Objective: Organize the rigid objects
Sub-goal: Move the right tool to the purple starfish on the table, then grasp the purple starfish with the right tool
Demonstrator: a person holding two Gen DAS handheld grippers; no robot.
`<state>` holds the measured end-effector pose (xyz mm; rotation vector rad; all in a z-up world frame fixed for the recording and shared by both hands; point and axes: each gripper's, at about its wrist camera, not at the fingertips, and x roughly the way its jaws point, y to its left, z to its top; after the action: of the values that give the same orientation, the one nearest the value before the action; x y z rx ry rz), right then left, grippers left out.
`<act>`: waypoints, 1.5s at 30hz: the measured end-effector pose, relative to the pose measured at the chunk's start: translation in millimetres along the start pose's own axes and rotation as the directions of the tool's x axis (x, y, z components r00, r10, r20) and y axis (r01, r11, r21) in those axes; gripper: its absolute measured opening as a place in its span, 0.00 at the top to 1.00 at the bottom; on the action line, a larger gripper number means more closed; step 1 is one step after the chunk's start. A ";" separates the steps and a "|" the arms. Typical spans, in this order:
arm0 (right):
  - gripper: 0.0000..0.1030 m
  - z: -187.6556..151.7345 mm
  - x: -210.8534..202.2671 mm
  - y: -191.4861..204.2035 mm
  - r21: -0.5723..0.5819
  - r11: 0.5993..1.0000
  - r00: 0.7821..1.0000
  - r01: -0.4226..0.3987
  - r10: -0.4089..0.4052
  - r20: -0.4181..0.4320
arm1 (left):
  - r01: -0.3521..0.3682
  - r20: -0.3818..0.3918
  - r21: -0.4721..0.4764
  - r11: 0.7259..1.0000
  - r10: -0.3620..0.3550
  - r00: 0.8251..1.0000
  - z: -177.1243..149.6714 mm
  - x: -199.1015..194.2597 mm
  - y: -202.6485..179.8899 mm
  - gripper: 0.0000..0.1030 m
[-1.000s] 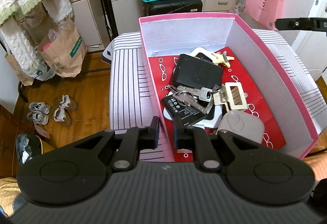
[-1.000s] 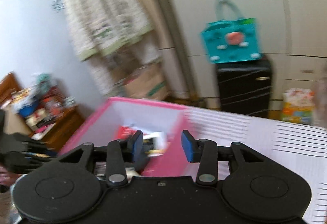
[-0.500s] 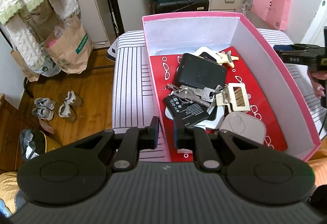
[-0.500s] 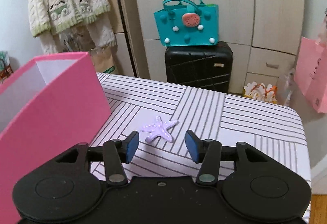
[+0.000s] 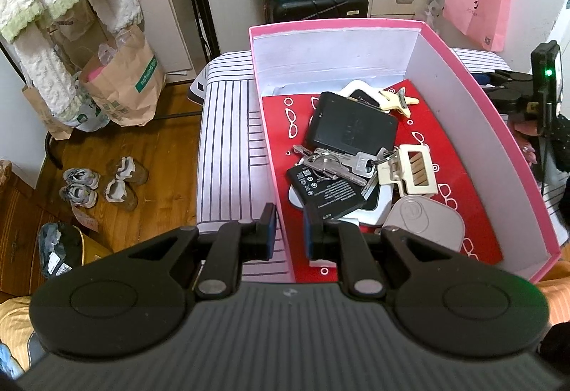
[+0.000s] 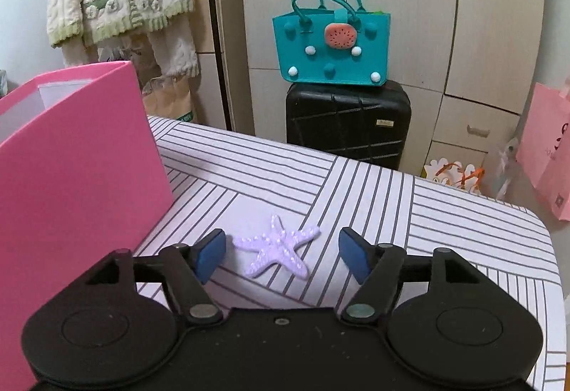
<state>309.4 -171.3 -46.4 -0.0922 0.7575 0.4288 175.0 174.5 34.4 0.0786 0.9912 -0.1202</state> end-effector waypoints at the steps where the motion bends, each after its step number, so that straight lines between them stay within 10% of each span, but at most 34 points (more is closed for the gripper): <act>1: 0.27 -0.3 0.2 0.3 0.003 1.000 1.000 0.003 -0.003 0.005 | -0.002 -0.002 0.001 1.000 0.002 1.000 0.1 0.1 0.1 0.87; 5: 0.43 -1.5 -2.7 3.7 -0.010 1.000 1.000 -0.008 0.008 0.013 | 0.004 0.000 0.002 1.000 -0.004 1.000 -0.1 0.4 1.5 0.87; 27: 0.43 1.1 -70.7 7.3 0.097 0.993 0.995 -0.070 0.062 0.083 | 0.020 0.018 -0.001 1.000 -0.020 1.000 -3.2 0.6 4.7 0.87; 45: 0.43 33.8 -160.8 62.2 0.078 0.956 0.954 -0.281 0.270 0.127 | 0.044 0.034 -0.003 0.999 -0.044 0.998 -6.0 0.7 8.0 0.87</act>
<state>202.1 -162.0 92.4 0.1297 0.6781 0.6578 171.4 183.1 30.6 0.0511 0.9592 -0.1593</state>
